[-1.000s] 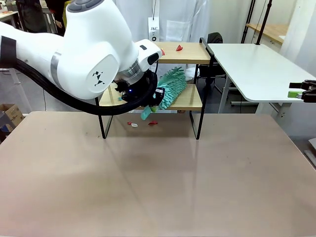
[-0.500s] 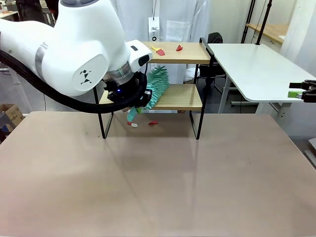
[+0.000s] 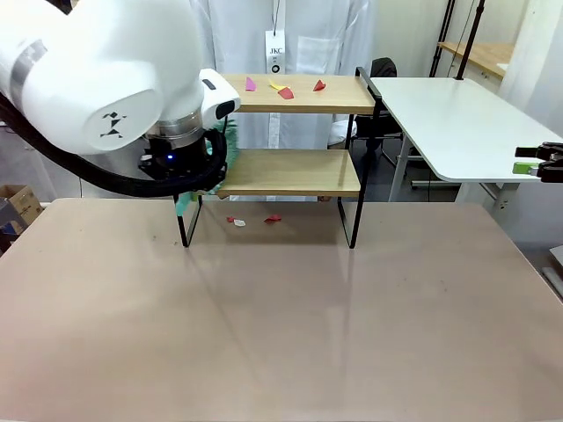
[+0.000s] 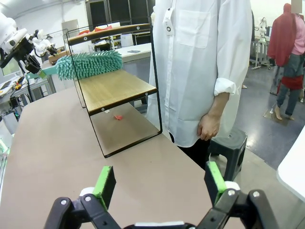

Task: Clean the shelf.
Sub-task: Clean the specific section of the Shelf indicated by the human with the Duster.

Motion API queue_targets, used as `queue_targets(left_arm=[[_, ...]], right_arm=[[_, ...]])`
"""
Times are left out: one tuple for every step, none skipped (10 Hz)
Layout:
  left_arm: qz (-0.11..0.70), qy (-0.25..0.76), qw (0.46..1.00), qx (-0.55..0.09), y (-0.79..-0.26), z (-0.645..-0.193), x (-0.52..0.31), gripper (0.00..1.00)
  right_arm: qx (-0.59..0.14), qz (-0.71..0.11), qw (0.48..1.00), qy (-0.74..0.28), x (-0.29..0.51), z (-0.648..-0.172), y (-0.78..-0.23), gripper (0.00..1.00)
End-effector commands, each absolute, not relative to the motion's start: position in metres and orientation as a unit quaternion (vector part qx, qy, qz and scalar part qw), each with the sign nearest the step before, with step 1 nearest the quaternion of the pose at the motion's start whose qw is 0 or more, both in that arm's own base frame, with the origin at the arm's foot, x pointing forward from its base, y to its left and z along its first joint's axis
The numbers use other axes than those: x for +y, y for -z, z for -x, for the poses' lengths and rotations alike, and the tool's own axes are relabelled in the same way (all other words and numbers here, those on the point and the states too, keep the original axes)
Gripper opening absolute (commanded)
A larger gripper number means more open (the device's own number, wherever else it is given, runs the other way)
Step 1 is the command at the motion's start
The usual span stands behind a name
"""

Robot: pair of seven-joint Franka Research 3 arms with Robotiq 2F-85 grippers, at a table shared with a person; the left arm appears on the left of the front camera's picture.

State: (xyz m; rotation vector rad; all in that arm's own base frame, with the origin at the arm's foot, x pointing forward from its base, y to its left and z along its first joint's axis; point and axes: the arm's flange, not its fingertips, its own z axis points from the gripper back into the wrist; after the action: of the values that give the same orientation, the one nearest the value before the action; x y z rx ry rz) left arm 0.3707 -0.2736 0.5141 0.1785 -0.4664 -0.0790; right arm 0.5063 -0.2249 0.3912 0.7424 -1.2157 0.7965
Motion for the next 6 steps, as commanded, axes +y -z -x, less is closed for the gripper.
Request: queue_targets(left_arm=[[-0.174,0.016,0.959,-0.223,-0.516,-0.365,-0.281,0.13],[-0.216,0.019,0.950,-0.223,-0.516,-0.362,-0.285,0.13],[-0.241,0.027,0.941,-0.236,-0.519,-0.358,-0.292,0.13],[-0.250,0.038,0.932,-0.259,-0.522,-0.354,-0.301,0.13],[-0.242,0.058,0.928,-0.279,-0.525,-0.350,-0.310,0.13],[-0.228,0.075,0.924,-0.299,-0.527,-0.347,-0.317,0.13]], right_arm=[[-0.538,-0.331,0.692,-0.351,-0.222,-0.508,-0.396,1.00],[-0.538,-0.331,0.692,-0.351,-0.222,-0.508,-0.396,1.00],[-0.538,-0.331,0.692,-0.351,-0.222,-0.508,-0.396,1.00],[-0.538,-0.331,0.692,-0.351,-0.222,-0.508,-0.396,1.00],[-0.538,-0.331,0.692,-0.351,-0.222,-0.508,-0.396,1.00],[-0.538,-0.331,0.692,-0.351,-0.222,-0.508,-0.396,1.00]])
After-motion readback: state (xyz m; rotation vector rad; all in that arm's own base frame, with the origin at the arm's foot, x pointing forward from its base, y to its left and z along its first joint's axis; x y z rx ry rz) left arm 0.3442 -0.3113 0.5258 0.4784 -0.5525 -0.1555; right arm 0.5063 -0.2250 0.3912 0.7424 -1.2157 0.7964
